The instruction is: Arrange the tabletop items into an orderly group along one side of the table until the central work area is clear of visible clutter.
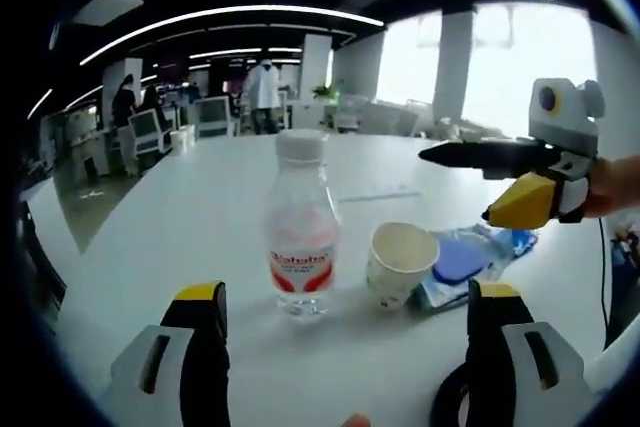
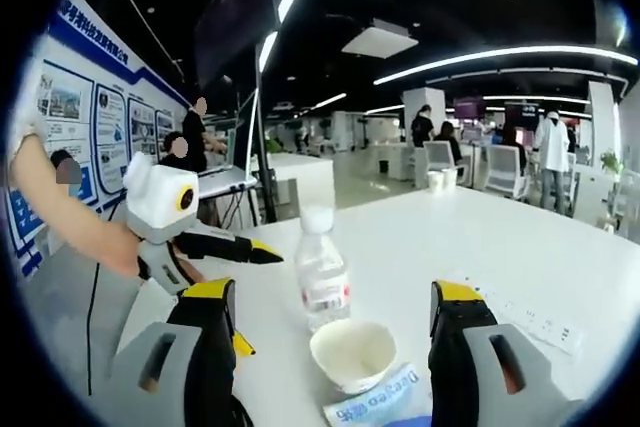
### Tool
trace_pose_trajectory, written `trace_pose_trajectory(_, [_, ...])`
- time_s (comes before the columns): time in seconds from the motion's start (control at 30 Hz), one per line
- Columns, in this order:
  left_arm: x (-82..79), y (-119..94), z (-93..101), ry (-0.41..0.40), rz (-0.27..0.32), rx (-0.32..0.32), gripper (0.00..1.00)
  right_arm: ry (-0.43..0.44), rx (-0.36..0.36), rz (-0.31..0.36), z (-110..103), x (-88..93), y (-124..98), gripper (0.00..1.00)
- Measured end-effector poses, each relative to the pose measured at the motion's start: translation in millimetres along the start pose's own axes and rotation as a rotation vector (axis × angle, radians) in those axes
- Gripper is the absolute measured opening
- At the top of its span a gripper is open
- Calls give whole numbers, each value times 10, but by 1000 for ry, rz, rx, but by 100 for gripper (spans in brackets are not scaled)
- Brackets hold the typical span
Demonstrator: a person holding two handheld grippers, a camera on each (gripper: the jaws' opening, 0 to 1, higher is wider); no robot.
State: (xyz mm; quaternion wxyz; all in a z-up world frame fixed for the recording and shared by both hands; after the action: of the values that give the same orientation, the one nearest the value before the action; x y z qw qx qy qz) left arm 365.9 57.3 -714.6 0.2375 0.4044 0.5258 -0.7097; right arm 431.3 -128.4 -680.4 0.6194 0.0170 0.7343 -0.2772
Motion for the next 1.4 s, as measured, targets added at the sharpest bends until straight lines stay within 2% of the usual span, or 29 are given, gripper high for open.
trace_pose_trajectory(0.4, [127, -53, -72, -27, -22, -12, 97, 43, 73, -62, 5, 244, 169, 75])
trace_pose_trajectory(0.8, [285, -112, -178, -62, -34, -20, 97, 57, 87, -114, 20, 368, 381, 67])
trace_pose_trajectory(1.0, [340, -142, -222, -85, -35, -28, 96, 48, 96, -147, 65, 412, 417, 57])
trace_pose_trajectory(1.1, [360, -148, -229, -90, -36, -28, 96, 41, 93, -176, 77, 457, 426, 47])
trace_pose_trajectory(1.4, [372, -161, -238, -109, -28, -27, 95, 45, 108, -132, 84, 403, 436, 43])
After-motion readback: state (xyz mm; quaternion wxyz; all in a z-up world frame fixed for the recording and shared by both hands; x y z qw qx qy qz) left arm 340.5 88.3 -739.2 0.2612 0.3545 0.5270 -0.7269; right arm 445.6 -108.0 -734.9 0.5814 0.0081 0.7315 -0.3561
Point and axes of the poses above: the point that each gripper's makers call its tool centre point, and the gripper's own axes: y roughly forward along the fingers, z roughly to its right, x roughly out of its underside, the point moved 9 cm from there along -y, roughly backward along the fingers, and after that the axes turned 8 degrees about -z, right-handed, at the moved point
